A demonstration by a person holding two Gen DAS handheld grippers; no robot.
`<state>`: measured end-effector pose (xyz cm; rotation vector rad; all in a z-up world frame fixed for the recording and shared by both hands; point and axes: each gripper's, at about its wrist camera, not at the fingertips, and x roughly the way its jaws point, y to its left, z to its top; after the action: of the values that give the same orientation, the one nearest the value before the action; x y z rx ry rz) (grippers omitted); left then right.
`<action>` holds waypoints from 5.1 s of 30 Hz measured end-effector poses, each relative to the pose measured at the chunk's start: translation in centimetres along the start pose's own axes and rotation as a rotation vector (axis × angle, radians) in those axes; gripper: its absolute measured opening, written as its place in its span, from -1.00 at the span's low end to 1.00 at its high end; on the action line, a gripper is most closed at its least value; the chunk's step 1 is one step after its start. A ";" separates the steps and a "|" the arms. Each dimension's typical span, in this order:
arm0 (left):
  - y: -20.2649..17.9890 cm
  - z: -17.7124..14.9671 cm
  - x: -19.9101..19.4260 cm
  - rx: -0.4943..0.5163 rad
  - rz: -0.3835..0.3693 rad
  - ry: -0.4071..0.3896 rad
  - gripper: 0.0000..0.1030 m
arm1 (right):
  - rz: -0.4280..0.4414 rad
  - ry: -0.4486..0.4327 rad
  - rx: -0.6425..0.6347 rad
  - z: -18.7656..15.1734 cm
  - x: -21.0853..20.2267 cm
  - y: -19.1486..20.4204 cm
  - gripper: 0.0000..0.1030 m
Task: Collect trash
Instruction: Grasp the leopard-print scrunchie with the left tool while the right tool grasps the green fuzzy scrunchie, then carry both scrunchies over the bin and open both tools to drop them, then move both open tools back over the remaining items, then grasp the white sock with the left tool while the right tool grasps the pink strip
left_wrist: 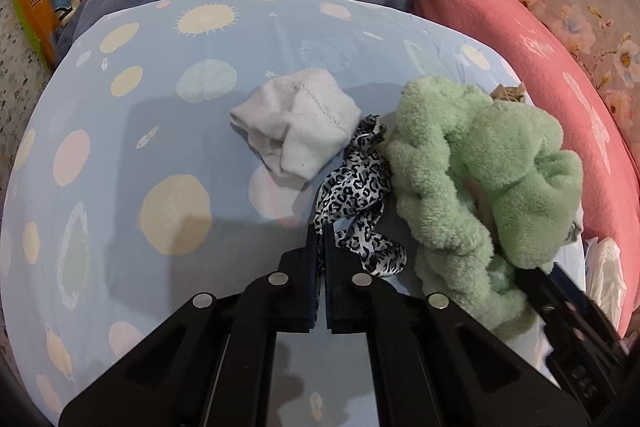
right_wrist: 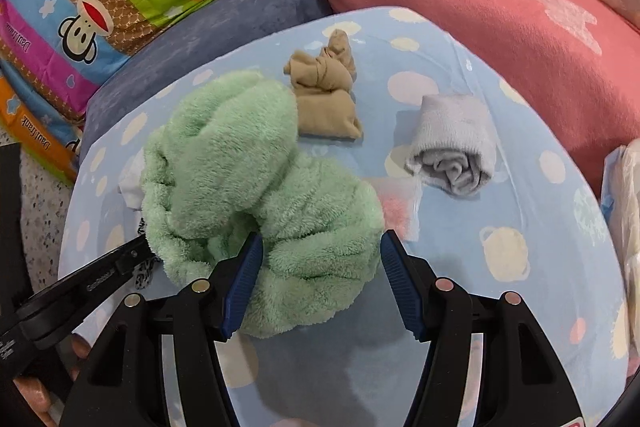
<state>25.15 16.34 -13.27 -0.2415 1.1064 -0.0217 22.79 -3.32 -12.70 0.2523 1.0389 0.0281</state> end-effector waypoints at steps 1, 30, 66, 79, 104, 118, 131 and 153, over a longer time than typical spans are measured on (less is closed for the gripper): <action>-0.1 -0.3 -0.3 0.006 -0.001 -0.001 -0.96 | 0.027 0.023 0.015 -0.3 0.4 -0.2 -0.18; -12.8 -2.6 -19.6 0.266 -0.158 -0.301 -0.96 | 0.068 -0.479 -0.020 2.3 -26.0 -4.4 -0.78; -37.5 -10.2 -17.6 0.609 -0.445 -0.131 -0.31 | -0.221 -0.535 0.332 -1.9 -31.6 -29.5 -0.73; -36.8 -10.1 -17.2 0.567 -0.361 -0.193 0.16 | -0.220 -0.516 0.329 -1.9 -30.5 -29.9 -0.10; -27.4 -7.4 -15.3 0.403 -0.247 -0.194 0.16 | -0.150 -0.418 0.187 -1.7 -25.8 -21.1 -0.04; -18.3 -5.2 -13.2 0.257 -0.144 -0.193 0.35 | -0.094 -0.314 0.080 -1.9 -20.4 -13.6 0.07; -6.9 -2.4 -9.4 0.109 0.035 -0.194 0.64 | -0.052 -0.161 -0.009 -2.1 -11.4 -7.4 0.07; 1.3 5.7 2.5 0.053 0.033 -0.033 0.09 | 0.006 -0.020 -0.034 0.6 -0.4 -2.9 -0.88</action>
<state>31.17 18.32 -13.35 -0.1754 1.0755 -0.0178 22.81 -6.32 -12.75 0.2244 1.0174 0.0486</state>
